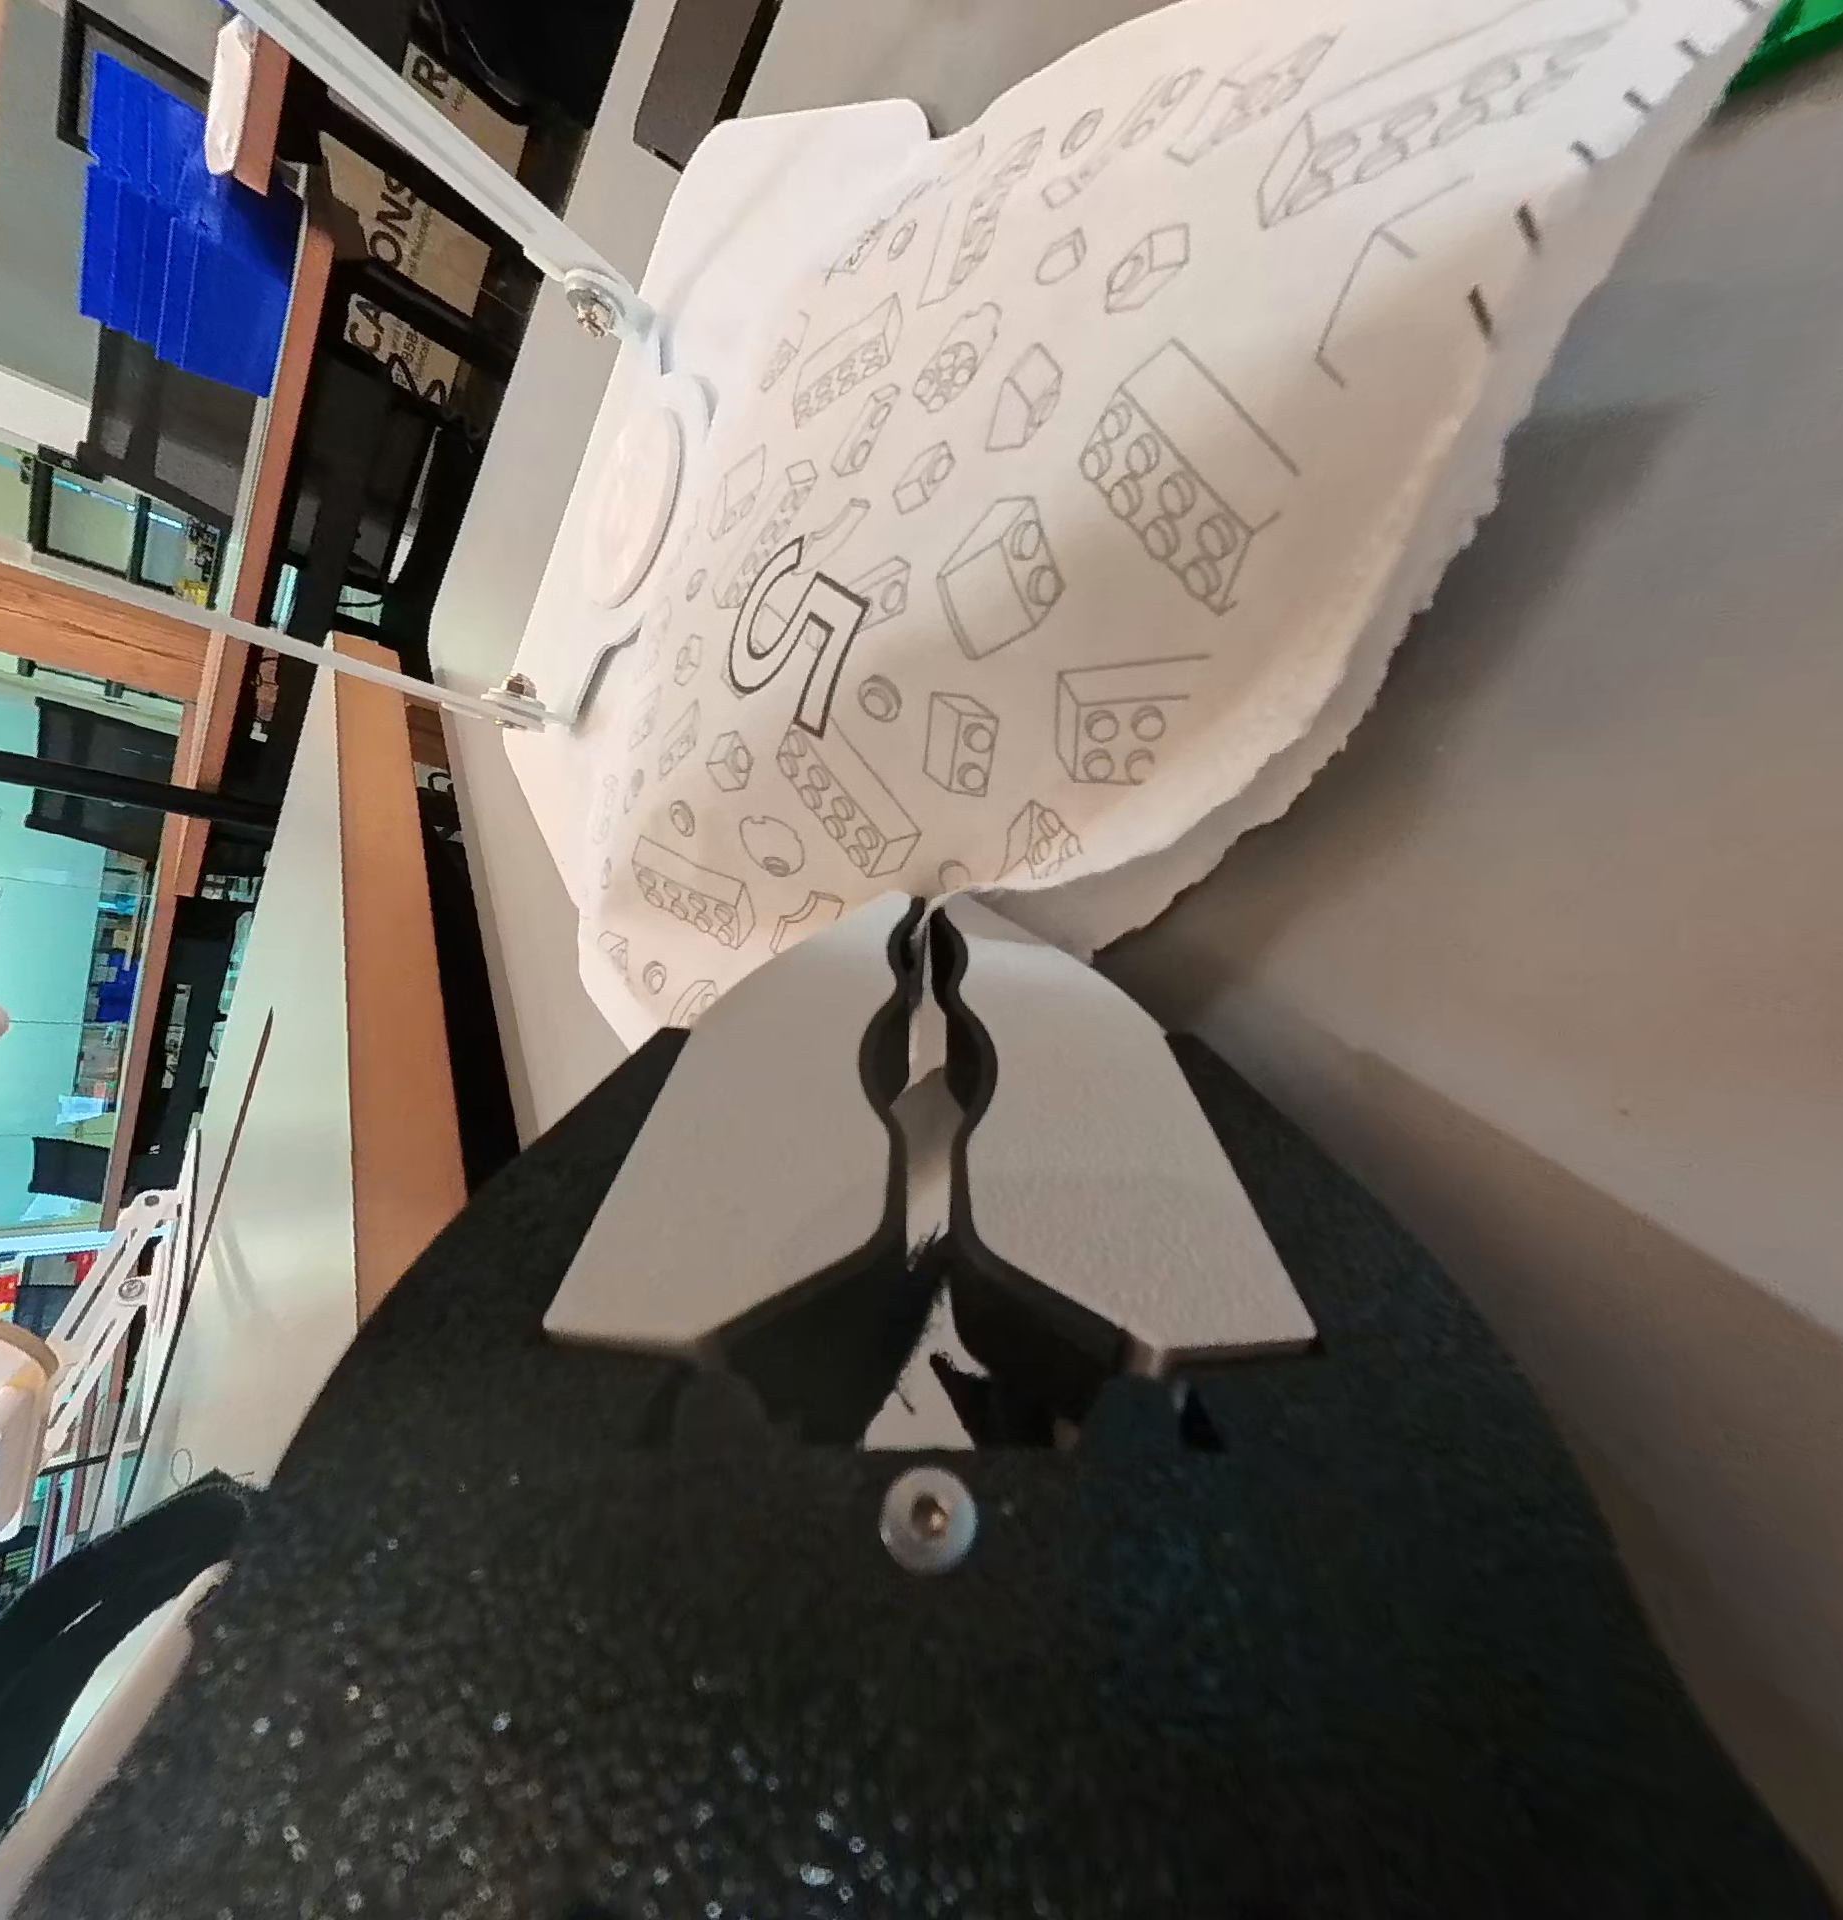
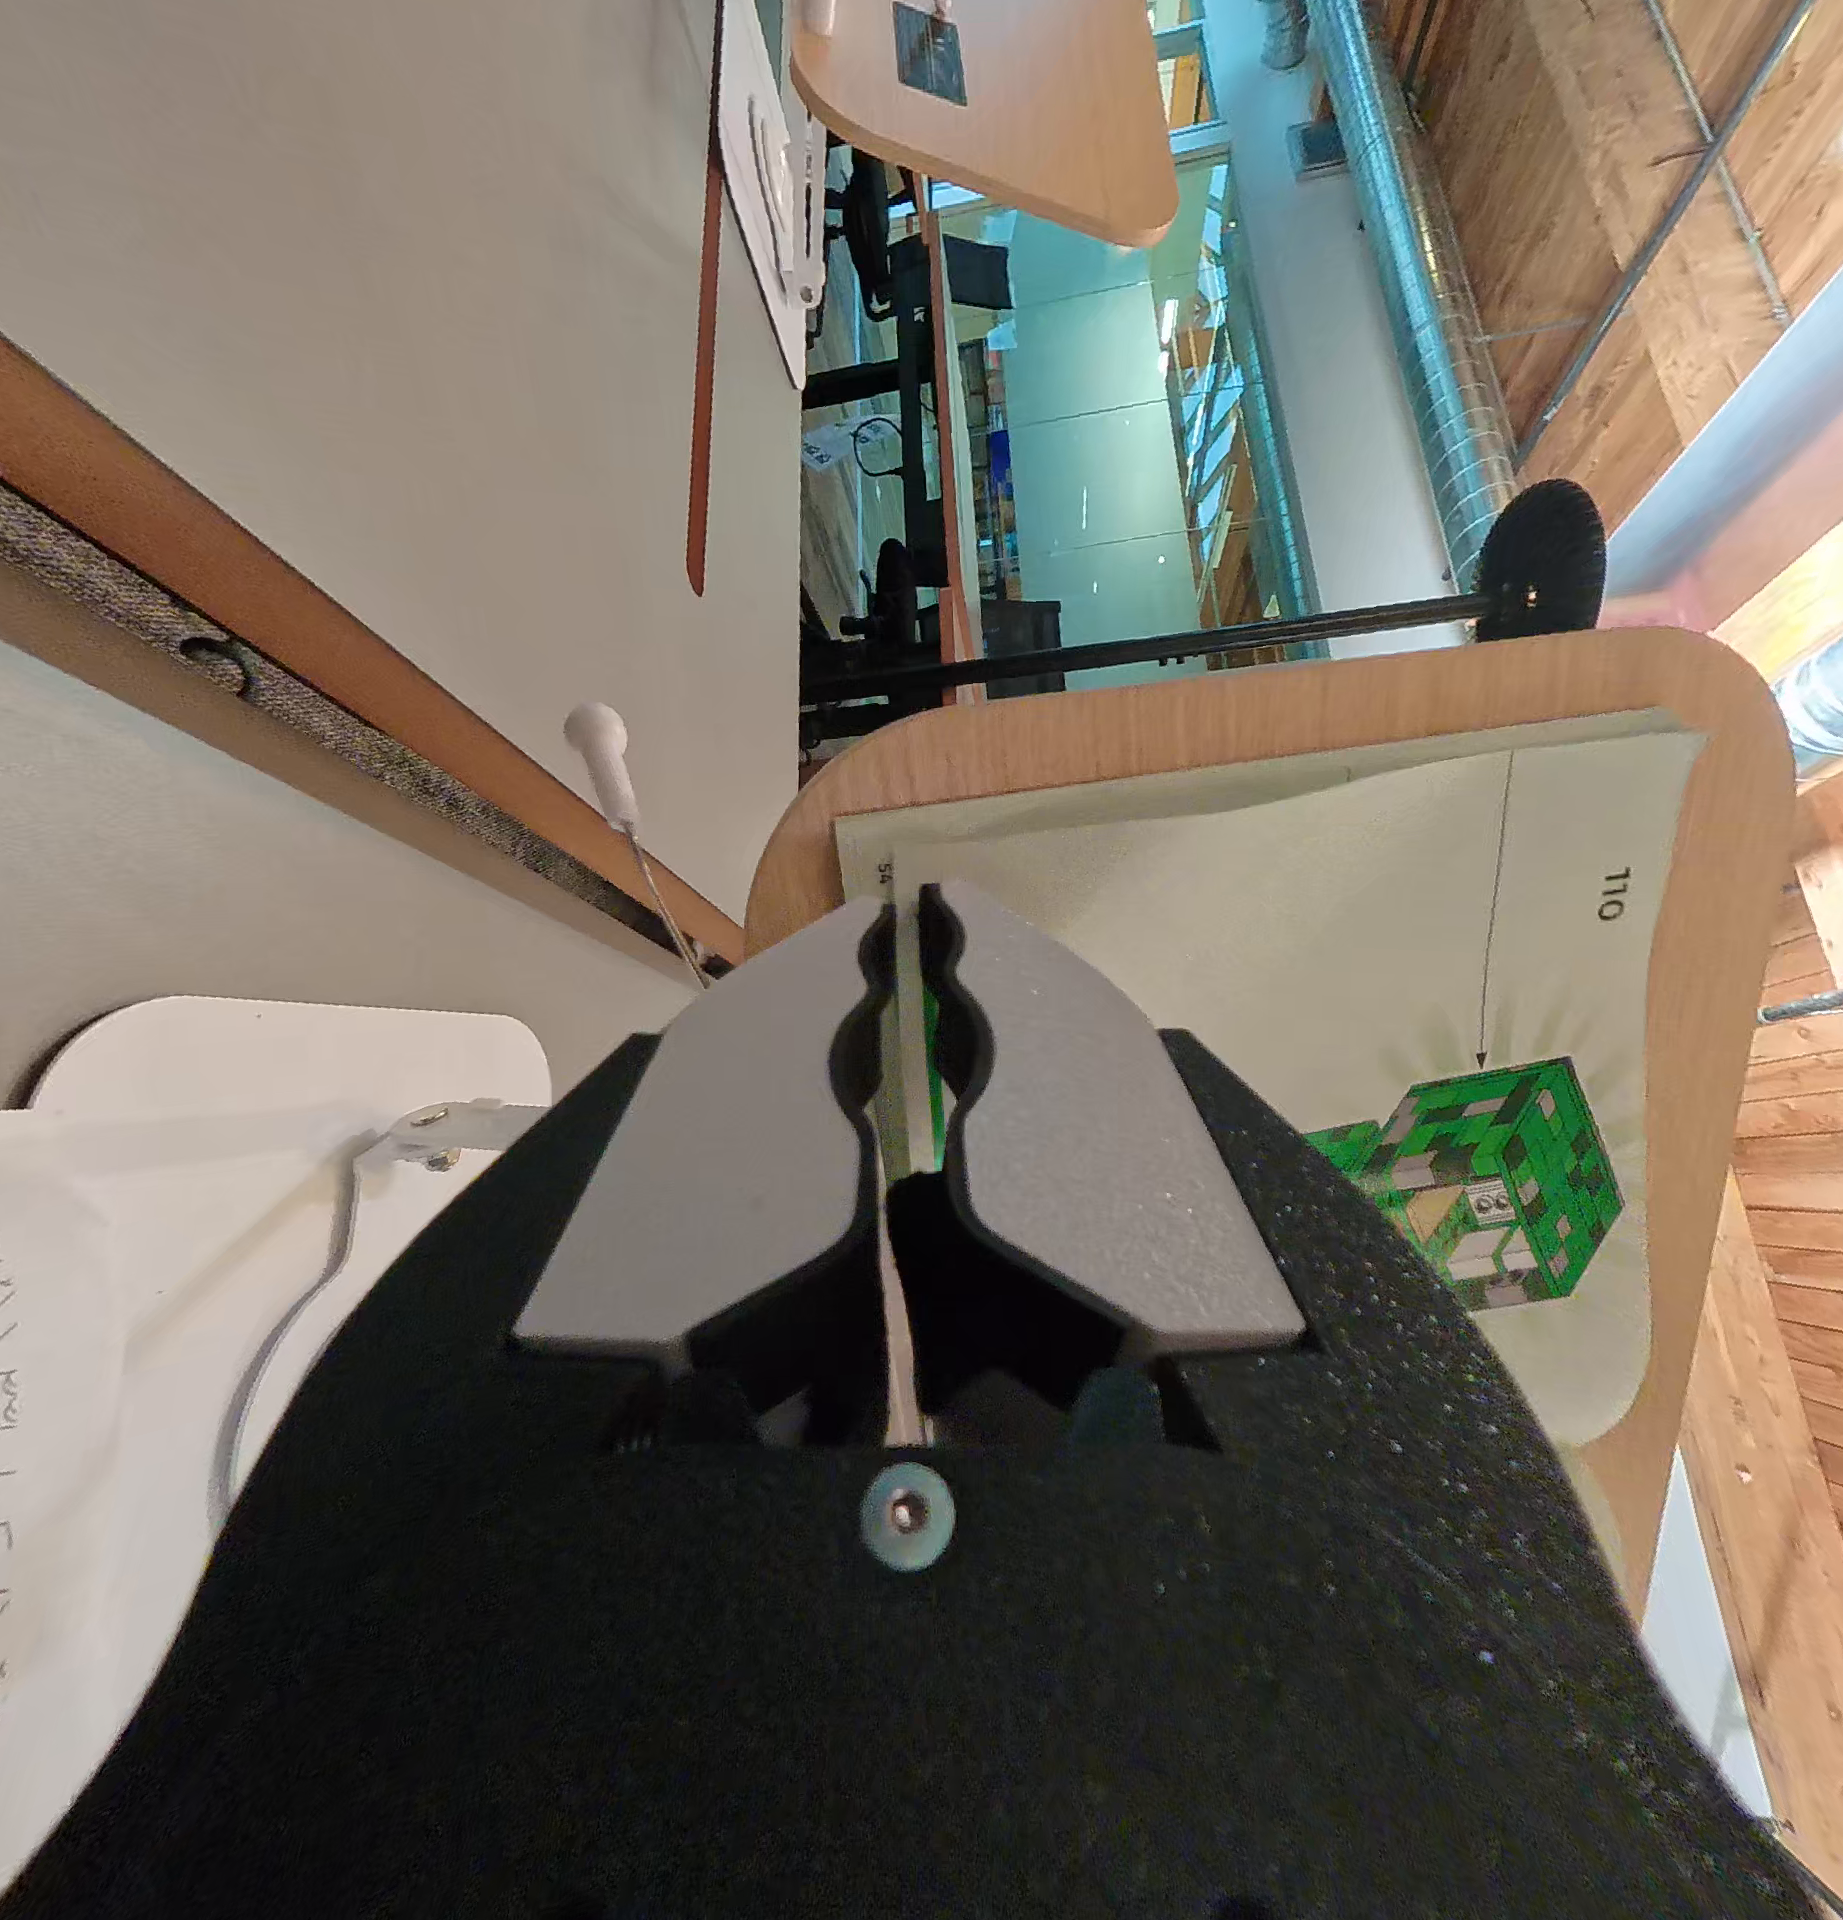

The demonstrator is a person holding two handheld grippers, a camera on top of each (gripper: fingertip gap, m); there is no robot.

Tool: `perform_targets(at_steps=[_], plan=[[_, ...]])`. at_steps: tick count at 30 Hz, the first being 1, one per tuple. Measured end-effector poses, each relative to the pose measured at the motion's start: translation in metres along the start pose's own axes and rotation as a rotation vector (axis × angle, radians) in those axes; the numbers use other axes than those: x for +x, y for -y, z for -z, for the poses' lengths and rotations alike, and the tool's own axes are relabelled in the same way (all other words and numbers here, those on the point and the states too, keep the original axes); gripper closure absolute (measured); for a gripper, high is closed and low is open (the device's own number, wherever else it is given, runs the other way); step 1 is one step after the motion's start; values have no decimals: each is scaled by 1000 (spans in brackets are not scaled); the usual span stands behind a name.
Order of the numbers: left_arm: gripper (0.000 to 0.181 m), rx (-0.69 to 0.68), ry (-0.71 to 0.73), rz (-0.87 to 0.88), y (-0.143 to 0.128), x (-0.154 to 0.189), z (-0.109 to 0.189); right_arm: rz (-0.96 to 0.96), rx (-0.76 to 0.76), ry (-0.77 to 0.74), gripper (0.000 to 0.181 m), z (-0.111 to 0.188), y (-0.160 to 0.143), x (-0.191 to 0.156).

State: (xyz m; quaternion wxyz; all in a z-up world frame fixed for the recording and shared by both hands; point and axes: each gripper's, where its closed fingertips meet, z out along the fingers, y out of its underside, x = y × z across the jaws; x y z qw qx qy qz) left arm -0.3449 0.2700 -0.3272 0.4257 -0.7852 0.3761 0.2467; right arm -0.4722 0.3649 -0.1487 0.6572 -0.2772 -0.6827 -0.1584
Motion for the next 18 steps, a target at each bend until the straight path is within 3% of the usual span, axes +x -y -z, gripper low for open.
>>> perform_targets(at_steps=[16,18], plan=[[181,-3,-4,1,0,1,0,-120,-55,-64,181,7,-29,16],[181,-3,-5,1,0,1,-1,-128,-44,-36,169,7,-27,13]])
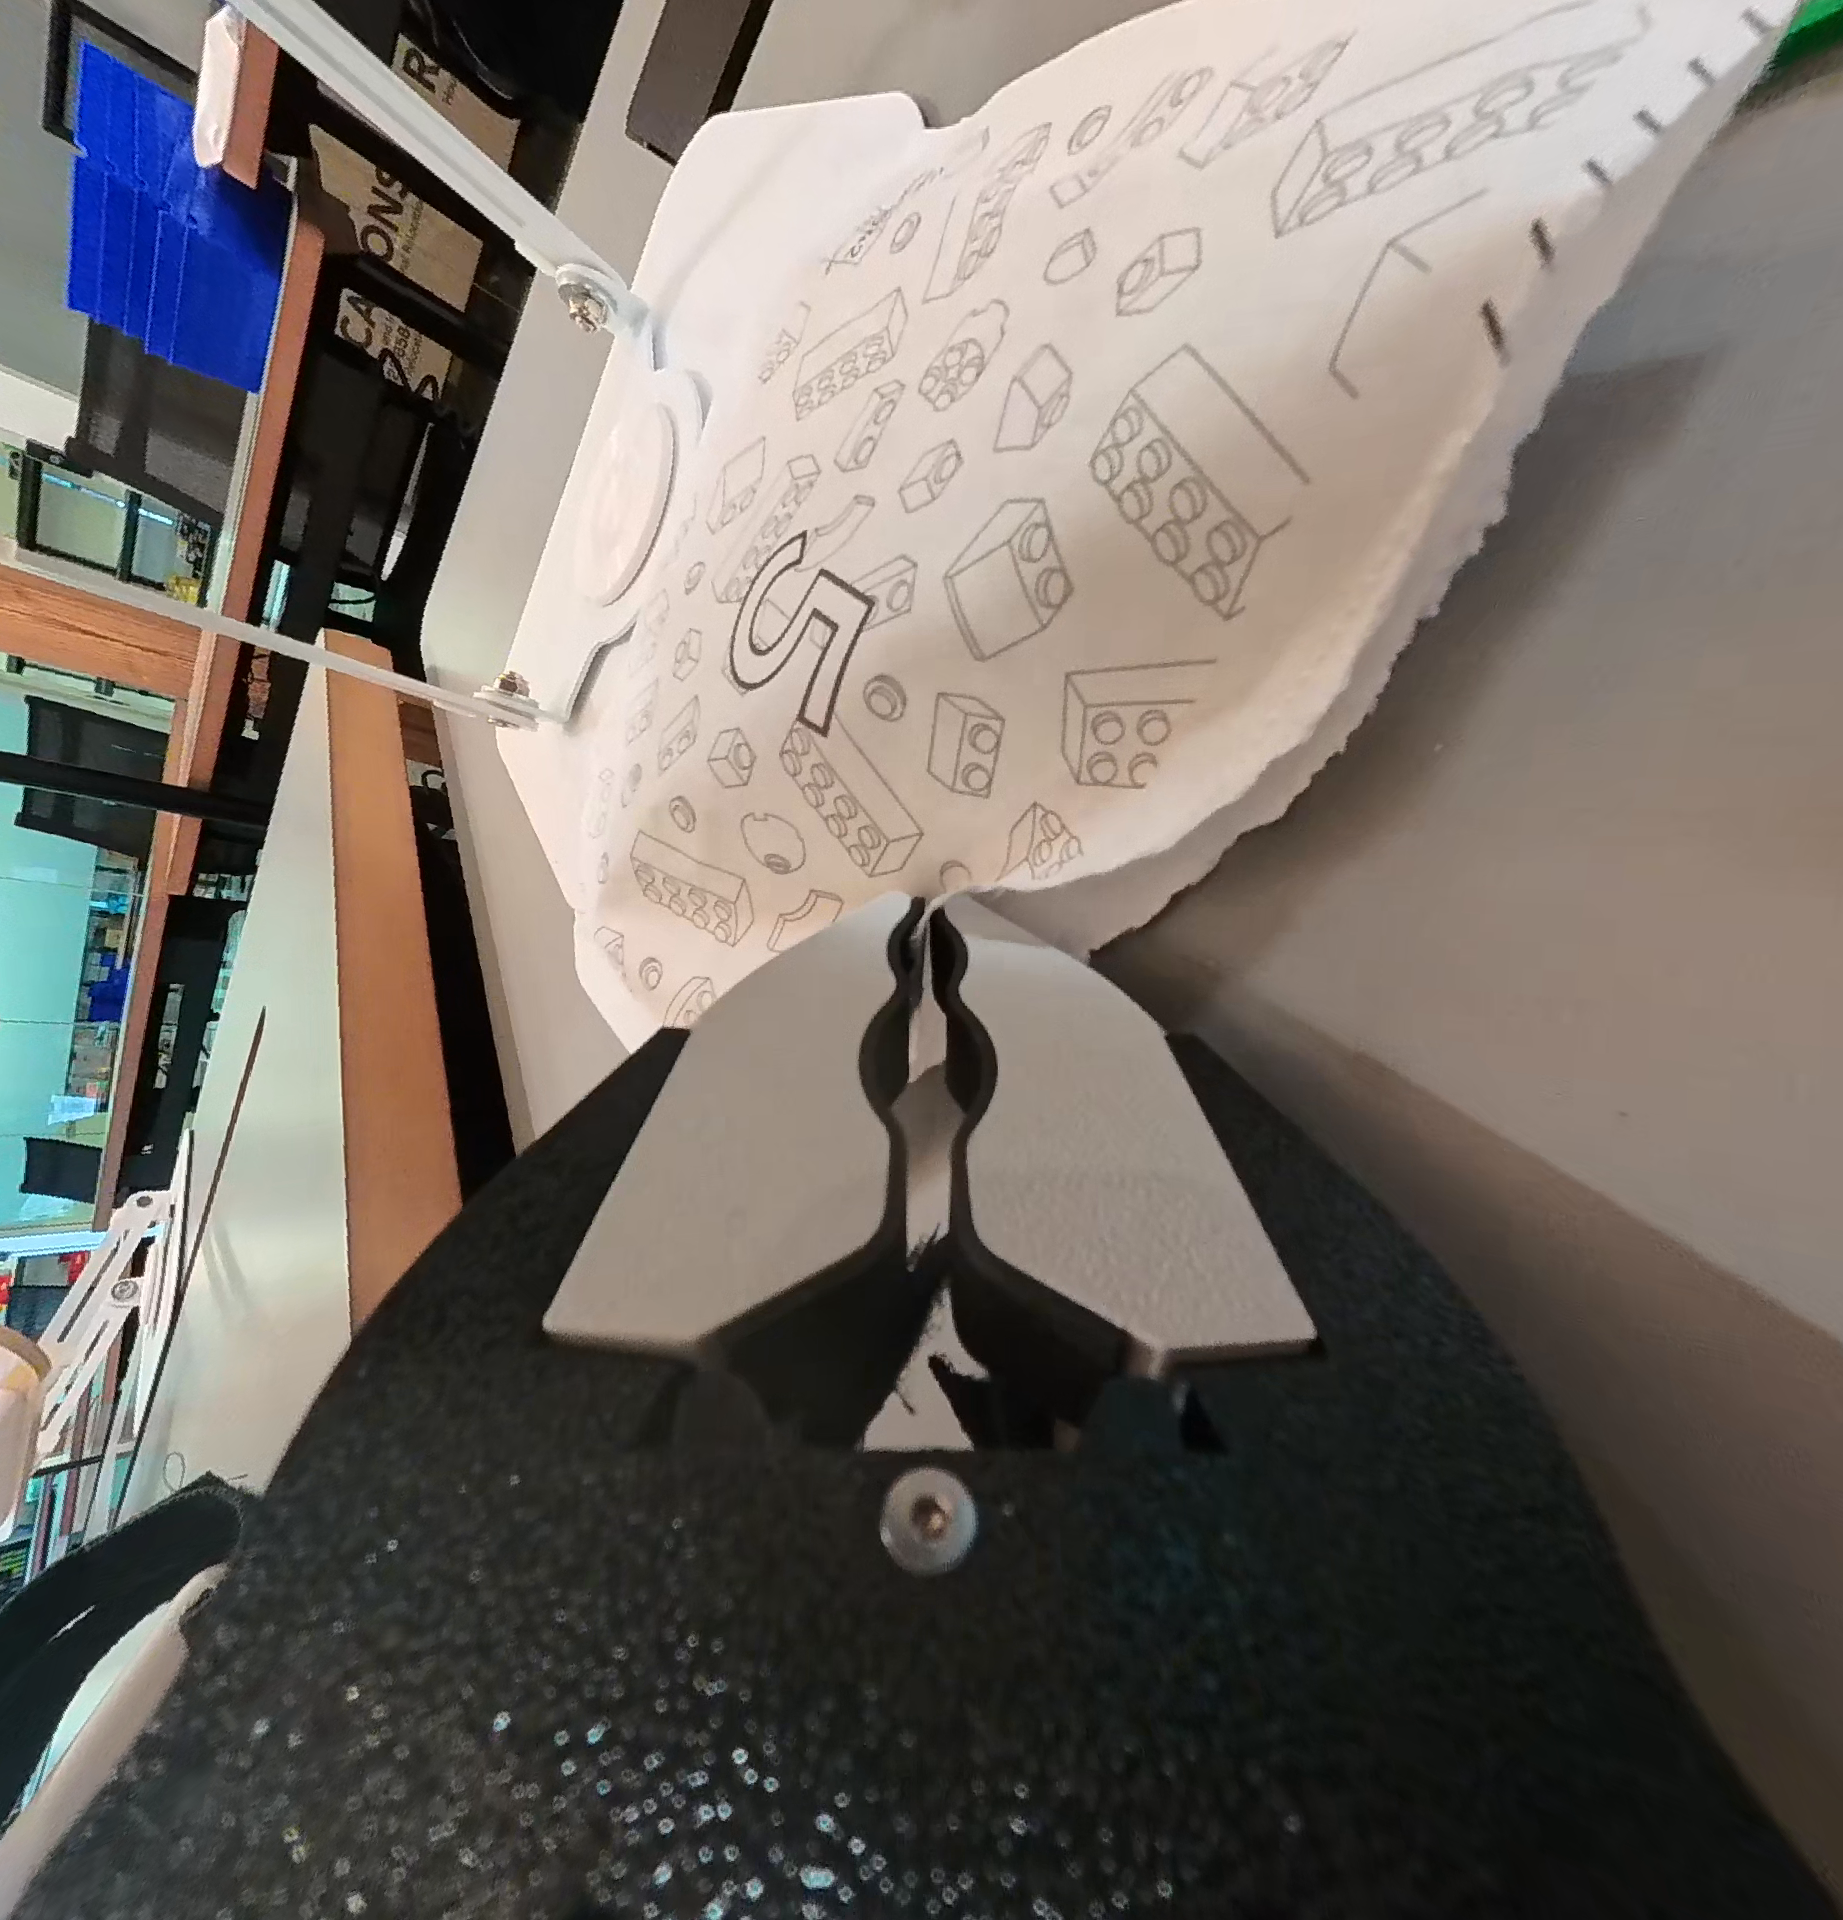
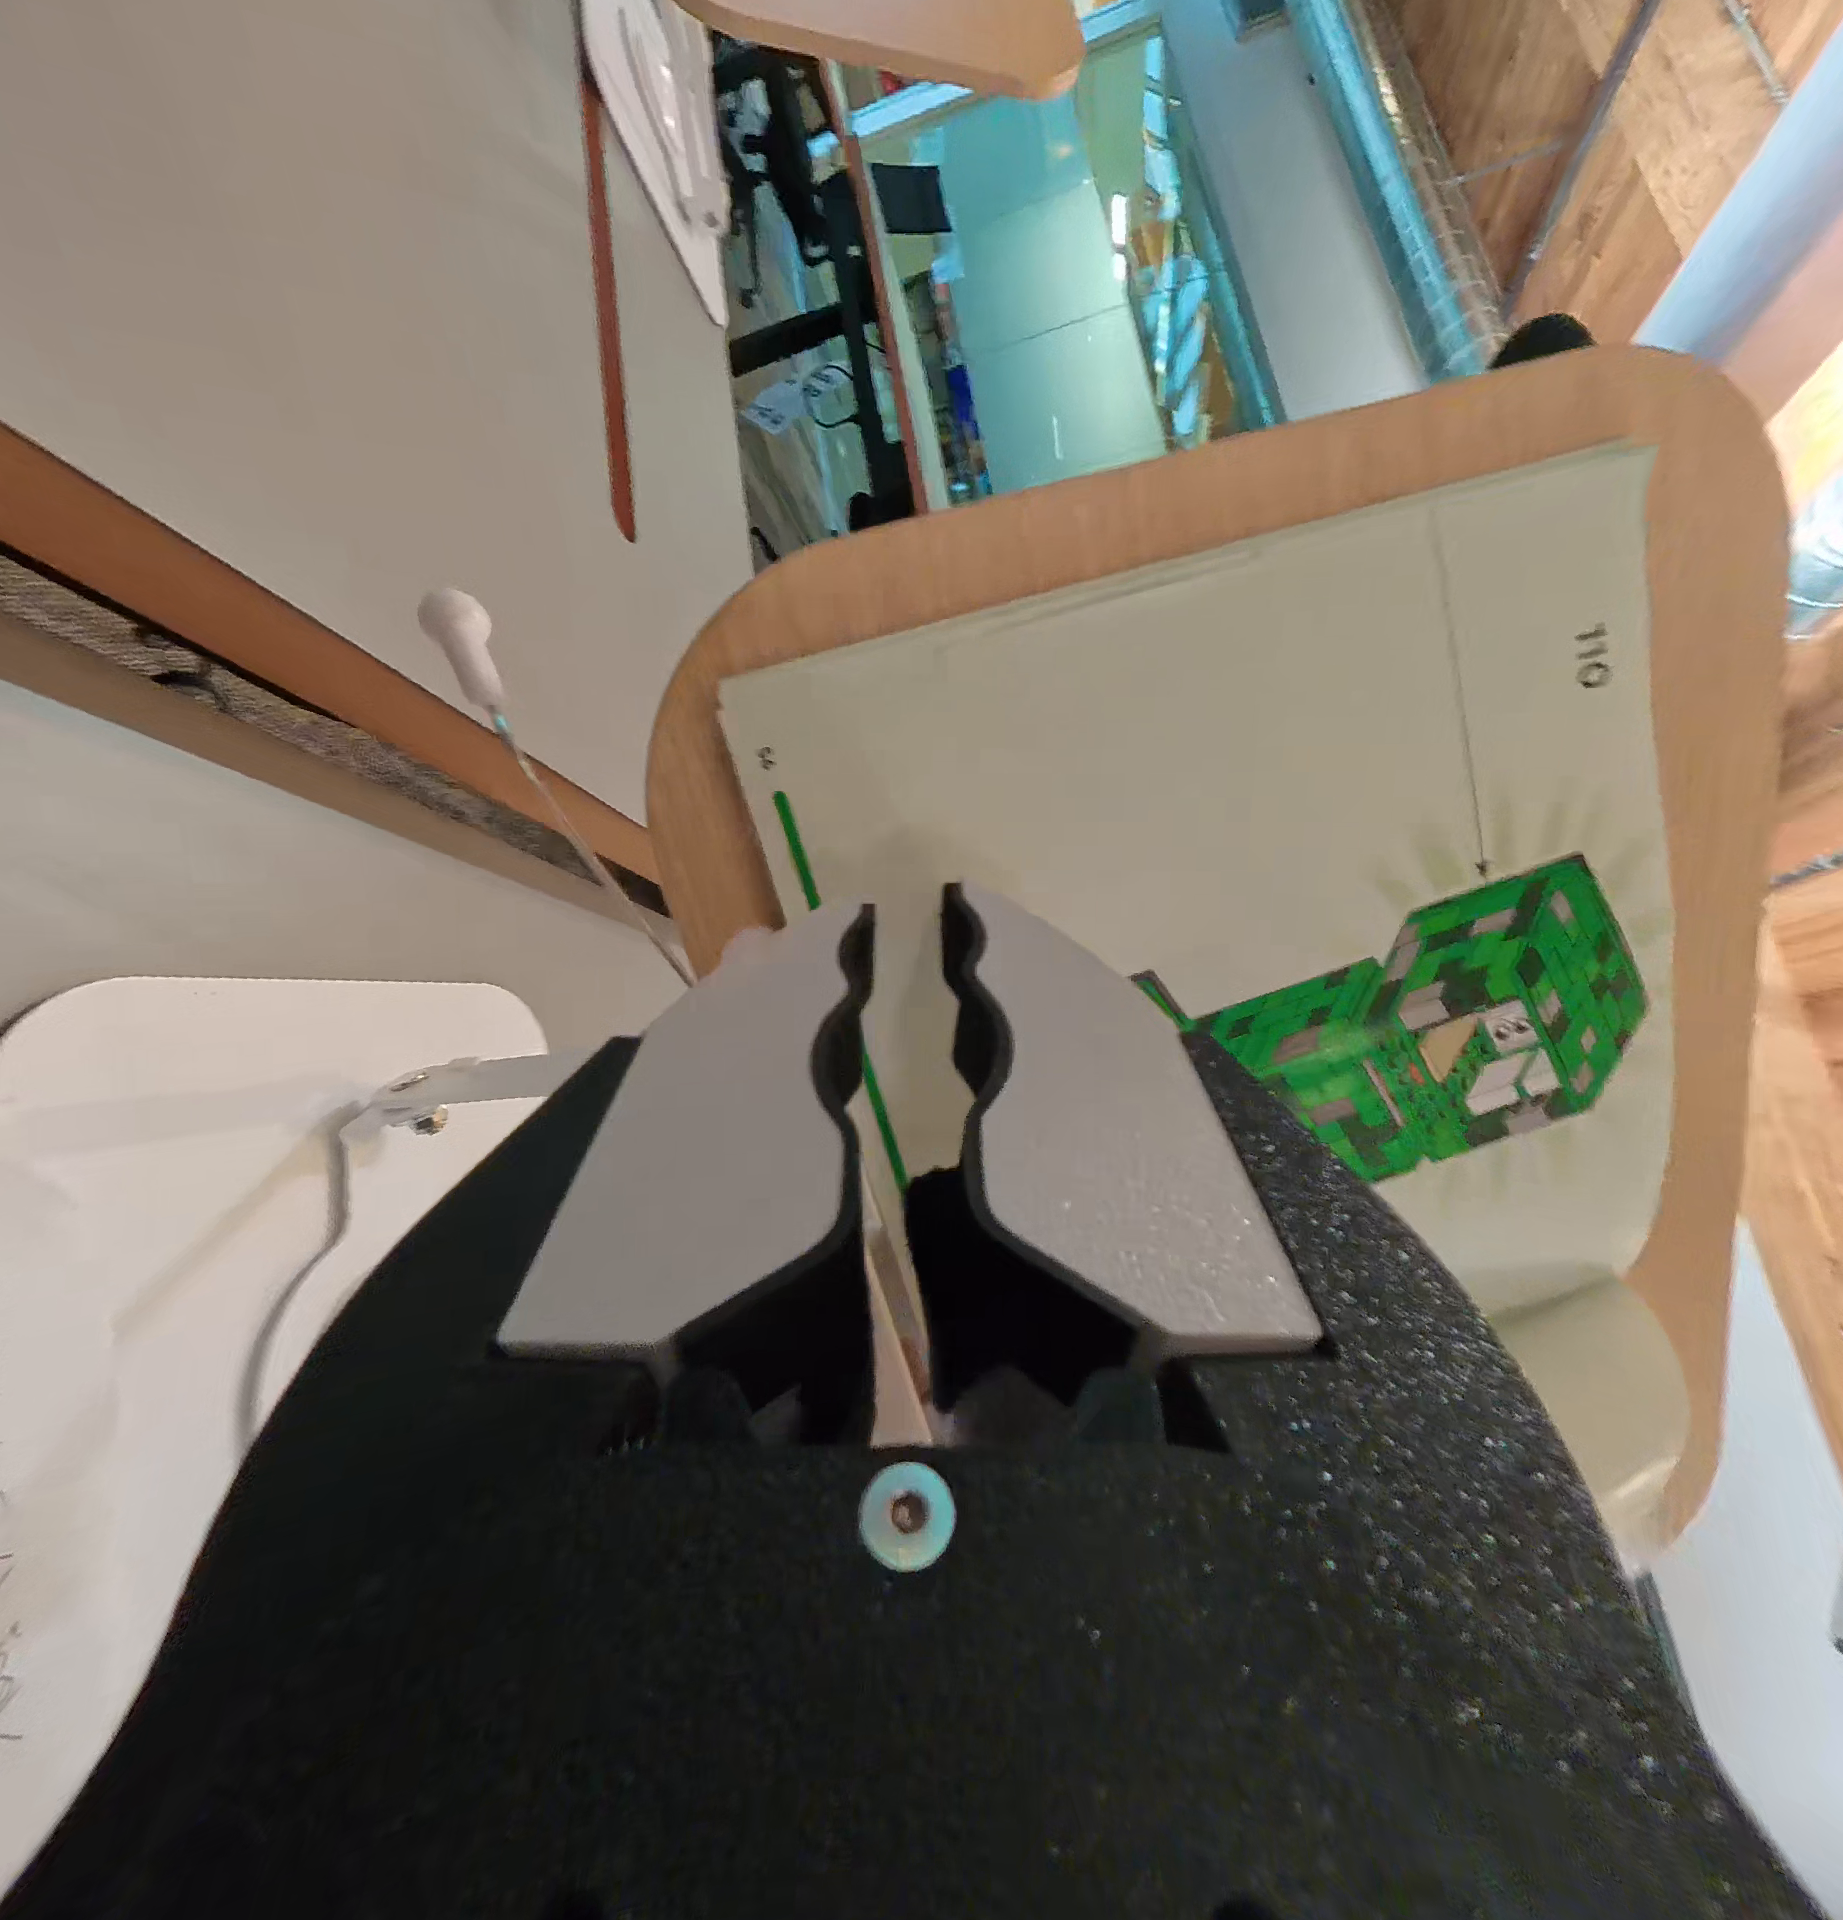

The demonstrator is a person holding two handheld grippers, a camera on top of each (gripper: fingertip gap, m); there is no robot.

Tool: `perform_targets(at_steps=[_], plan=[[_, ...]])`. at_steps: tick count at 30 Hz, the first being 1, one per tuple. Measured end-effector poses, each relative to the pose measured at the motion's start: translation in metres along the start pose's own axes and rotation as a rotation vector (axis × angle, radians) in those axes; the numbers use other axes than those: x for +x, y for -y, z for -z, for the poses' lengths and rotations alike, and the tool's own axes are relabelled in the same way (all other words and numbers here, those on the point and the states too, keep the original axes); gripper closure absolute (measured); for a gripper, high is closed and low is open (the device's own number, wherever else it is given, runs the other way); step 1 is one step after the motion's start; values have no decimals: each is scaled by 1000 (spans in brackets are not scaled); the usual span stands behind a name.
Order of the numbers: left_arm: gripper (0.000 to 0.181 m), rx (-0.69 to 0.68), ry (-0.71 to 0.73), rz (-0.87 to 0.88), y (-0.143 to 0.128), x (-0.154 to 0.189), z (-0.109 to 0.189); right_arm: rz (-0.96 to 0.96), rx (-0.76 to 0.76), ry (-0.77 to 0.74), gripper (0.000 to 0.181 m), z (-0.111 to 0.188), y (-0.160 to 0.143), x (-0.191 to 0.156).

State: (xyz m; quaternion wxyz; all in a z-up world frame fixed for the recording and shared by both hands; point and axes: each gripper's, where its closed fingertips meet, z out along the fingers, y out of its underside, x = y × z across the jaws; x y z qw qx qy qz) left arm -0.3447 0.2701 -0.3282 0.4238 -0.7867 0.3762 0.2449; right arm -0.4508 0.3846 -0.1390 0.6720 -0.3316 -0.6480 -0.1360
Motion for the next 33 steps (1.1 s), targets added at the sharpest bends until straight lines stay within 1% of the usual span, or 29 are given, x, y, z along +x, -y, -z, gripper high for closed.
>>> perform_targets(at_steps=[3,6,9,15,25,33], plan=[[181,1,-1,0,0,0,0,1,33,83,149,0,9,-12],[181,1,-1,0,0,0,0,72,37,75,141,-2,14,-14],[181,1,-1,0,0,0,0,127,24,57,141,-6,17,-13],[181,2,-2,0,0,0,0,161,0,39,145,-11,18,-9],[181,3,-6,2,1,1,0,156,12,53,151,-4,18,-11],[181,4,-8,5,1,1,0,134,30,97,156,-2,17,-14]])
